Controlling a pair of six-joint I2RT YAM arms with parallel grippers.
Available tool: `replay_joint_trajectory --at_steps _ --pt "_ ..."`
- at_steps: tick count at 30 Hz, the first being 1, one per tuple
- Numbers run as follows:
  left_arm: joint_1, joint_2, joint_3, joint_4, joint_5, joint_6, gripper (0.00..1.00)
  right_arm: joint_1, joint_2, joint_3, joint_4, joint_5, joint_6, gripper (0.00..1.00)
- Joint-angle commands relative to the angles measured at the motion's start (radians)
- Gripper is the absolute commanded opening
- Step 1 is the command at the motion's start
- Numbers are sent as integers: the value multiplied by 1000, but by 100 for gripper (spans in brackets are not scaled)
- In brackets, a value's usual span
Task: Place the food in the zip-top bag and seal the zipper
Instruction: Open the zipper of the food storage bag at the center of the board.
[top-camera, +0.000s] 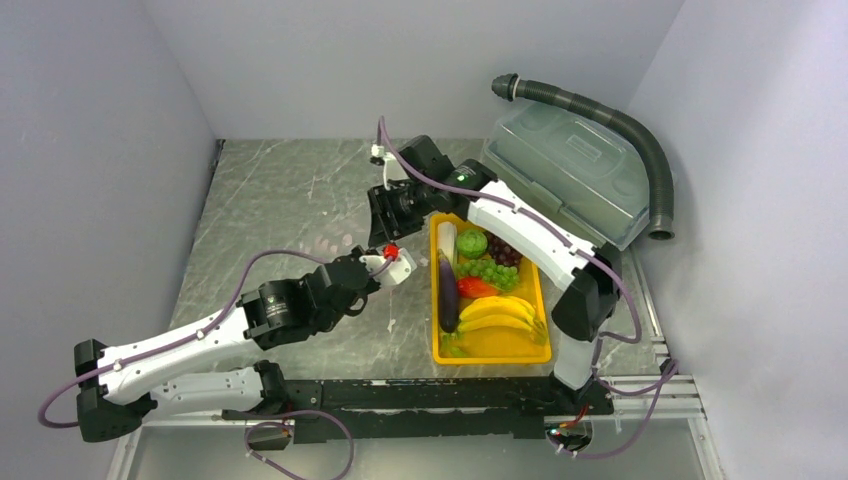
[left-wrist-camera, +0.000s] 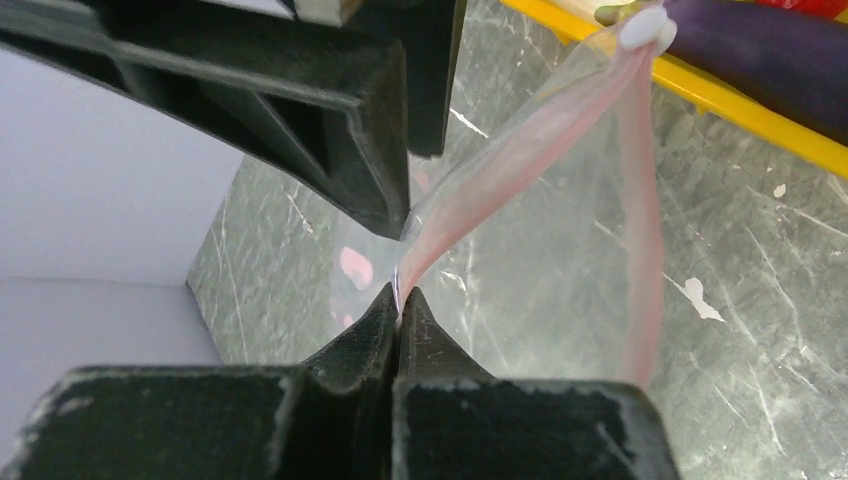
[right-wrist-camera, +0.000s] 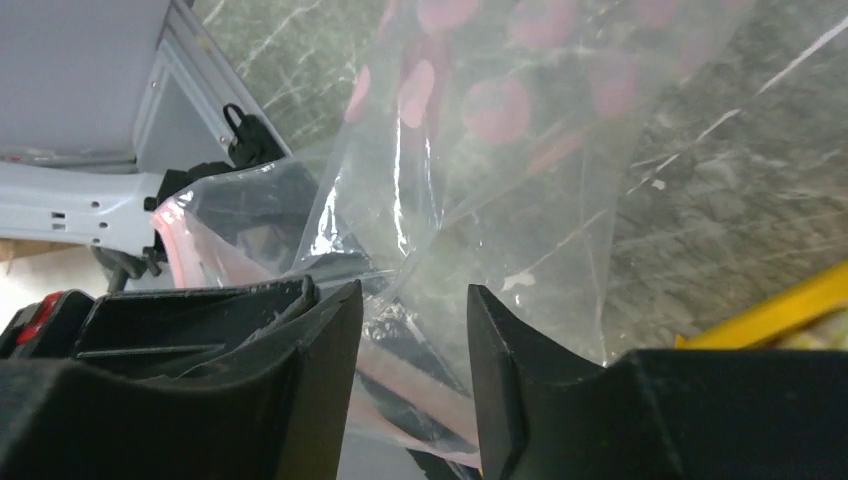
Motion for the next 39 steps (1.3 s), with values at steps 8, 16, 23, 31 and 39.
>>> replay_joint_trajectory --at_steps 8,16,23,31,39 --pt "-1 61 85 -53 -171 -196 0 -18 -241 -141 123 234 53 62" --pt "6 107 160 -118 -272 -517 0 -19 -502 -414 250 492 157 71" --pt "8 136 183 -138 -312 -724 0 -17 -625 -584 370 490 278 73" --pt "8 101 160 -127 -309 -892 0 18 -608 -654 505 443 385 73" --pt "8 50 129 -125 -281 -1006 0 47 -528 -640 580 440 432 70"
